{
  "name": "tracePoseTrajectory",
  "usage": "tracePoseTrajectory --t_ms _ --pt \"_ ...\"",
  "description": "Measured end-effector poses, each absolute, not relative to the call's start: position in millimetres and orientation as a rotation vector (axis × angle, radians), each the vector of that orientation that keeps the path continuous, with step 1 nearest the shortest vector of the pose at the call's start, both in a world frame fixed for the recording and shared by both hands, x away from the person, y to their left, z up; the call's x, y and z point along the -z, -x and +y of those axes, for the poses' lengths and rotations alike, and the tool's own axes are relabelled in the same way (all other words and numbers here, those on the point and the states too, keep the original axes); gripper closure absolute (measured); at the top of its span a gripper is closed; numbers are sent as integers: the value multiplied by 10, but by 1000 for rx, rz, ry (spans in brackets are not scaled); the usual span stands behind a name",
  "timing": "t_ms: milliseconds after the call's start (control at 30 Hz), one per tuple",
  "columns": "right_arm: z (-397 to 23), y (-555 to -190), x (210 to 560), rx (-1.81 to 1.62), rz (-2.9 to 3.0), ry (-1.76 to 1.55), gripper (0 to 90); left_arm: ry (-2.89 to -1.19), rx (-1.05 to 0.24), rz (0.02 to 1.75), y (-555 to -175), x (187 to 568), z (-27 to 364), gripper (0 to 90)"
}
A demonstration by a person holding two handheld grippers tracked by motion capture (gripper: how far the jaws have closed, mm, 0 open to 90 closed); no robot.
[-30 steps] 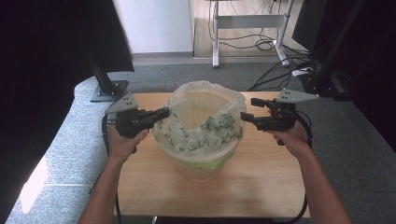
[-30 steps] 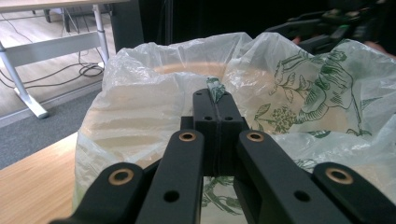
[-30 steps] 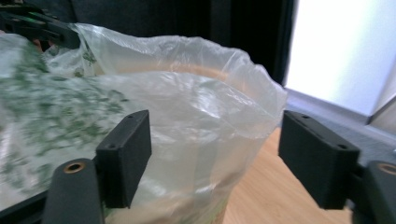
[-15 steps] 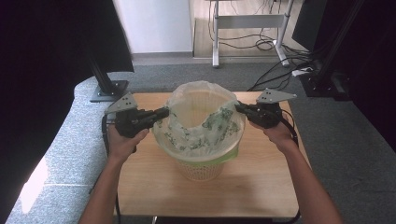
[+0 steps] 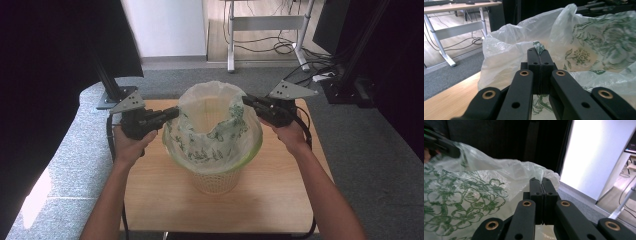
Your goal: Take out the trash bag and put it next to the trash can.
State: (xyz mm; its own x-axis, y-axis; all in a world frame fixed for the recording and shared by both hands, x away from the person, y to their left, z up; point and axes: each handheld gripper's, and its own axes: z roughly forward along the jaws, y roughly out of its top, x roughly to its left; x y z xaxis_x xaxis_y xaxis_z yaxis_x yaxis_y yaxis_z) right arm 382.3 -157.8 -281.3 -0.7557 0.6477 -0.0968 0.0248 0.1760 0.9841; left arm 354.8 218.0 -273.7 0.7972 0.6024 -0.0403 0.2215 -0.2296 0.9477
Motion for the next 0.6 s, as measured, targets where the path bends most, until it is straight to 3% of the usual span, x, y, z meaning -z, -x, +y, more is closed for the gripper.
tracePoseTrajectory --t_ms 600 --pt "-1448 -3787 2657 -1608 1935 -623 884 -1727 -427 678 -3626 2597 2399 900"
